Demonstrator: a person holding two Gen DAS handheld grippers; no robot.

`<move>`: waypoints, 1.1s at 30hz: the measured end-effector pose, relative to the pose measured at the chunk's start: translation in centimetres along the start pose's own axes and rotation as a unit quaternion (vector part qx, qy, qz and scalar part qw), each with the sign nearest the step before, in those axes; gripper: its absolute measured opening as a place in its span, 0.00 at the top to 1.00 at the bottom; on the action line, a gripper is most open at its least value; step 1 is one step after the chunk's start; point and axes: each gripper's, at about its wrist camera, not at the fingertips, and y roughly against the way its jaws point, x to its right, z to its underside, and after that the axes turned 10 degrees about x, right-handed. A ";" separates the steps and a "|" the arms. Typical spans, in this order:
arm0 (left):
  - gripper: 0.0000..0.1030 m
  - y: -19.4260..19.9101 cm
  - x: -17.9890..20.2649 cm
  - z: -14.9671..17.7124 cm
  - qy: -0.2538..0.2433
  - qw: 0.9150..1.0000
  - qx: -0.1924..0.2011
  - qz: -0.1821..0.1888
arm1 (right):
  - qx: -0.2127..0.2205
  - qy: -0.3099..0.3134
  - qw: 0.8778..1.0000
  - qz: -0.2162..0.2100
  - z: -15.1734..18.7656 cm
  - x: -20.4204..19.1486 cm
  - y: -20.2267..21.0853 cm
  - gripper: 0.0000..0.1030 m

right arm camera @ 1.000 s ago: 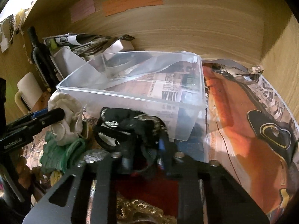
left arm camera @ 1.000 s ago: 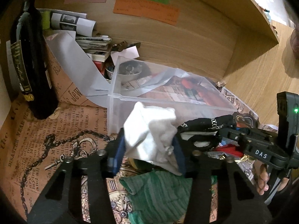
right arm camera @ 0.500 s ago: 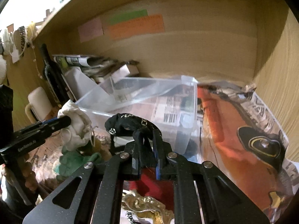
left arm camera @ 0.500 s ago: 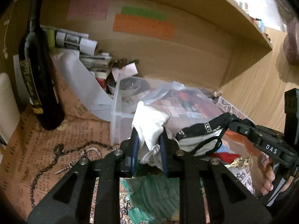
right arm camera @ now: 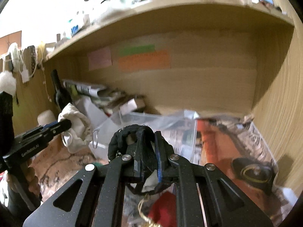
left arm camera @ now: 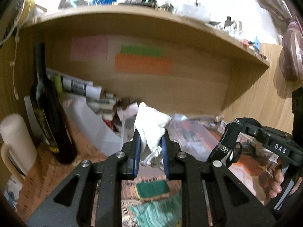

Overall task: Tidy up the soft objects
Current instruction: 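Carry both items into the clear plastic box and open both grippers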

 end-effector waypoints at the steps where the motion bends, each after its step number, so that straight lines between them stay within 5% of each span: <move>1: 0.81 -0.1 0.0 -0.5 -0.003 1.000 0.006 -0.001 | 0.005 0.001 1.000 0.000 -0.3 0.1 0.0 0.91; 13: 0.81 -5.5 0.3 -1.4 -0.032 0.999 -0.019 -0.008 | 0.041 0.029 0.998 0.031 -3.7 0.9 -2.2 0.91; 33: 0.80 -16.5 -0.1 4.5 -0.041 0.979 -0.197 0.023 | -0.166 0.051 0.985 0.012 1.7 2.7 -14.3 0.91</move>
